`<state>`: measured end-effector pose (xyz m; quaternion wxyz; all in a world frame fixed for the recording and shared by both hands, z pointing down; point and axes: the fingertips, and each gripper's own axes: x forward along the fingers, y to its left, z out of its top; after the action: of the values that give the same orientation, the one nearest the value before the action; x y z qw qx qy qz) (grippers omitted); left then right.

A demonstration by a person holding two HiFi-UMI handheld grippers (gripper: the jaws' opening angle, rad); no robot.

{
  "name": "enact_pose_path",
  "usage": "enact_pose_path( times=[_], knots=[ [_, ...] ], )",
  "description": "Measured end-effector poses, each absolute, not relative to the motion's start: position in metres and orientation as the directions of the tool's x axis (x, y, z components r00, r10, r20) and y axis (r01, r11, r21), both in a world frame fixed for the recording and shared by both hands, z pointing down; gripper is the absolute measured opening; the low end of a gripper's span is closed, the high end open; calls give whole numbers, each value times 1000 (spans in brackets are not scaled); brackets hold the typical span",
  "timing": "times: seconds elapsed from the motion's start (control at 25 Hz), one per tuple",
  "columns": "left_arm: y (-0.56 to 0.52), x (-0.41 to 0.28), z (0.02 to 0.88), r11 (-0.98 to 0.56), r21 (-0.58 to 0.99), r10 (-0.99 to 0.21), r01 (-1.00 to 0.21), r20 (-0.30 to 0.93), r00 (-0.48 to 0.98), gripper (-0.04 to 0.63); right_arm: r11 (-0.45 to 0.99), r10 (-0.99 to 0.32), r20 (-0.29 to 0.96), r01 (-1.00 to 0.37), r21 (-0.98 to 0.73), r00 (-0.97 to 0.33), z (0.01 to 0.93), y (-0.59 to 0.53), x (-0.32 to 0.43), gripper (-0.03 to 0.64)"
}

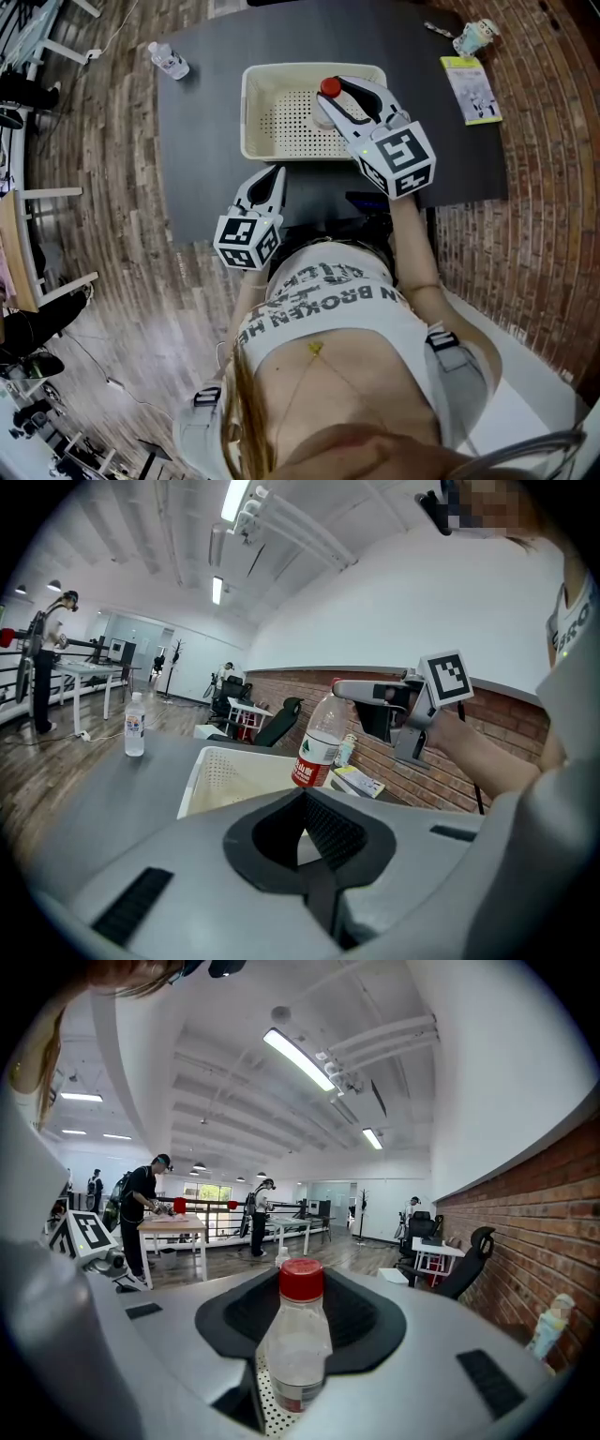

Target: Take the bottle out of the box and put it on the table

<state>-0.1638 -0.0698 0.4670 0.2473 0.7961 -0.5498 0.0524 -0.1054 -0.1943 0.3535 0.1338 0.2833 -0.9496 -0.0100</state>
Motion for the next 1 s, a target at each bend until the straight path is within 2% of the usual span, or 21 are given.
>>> enact_pose_path(
  times=[1.0],
  knots=[
    [-79, -119, 468, -349, 328, -815, -878, 357, 457, 5, 785, -615, 228, -614, 83, -755, 340, -200, -46, 140]
  ],
)
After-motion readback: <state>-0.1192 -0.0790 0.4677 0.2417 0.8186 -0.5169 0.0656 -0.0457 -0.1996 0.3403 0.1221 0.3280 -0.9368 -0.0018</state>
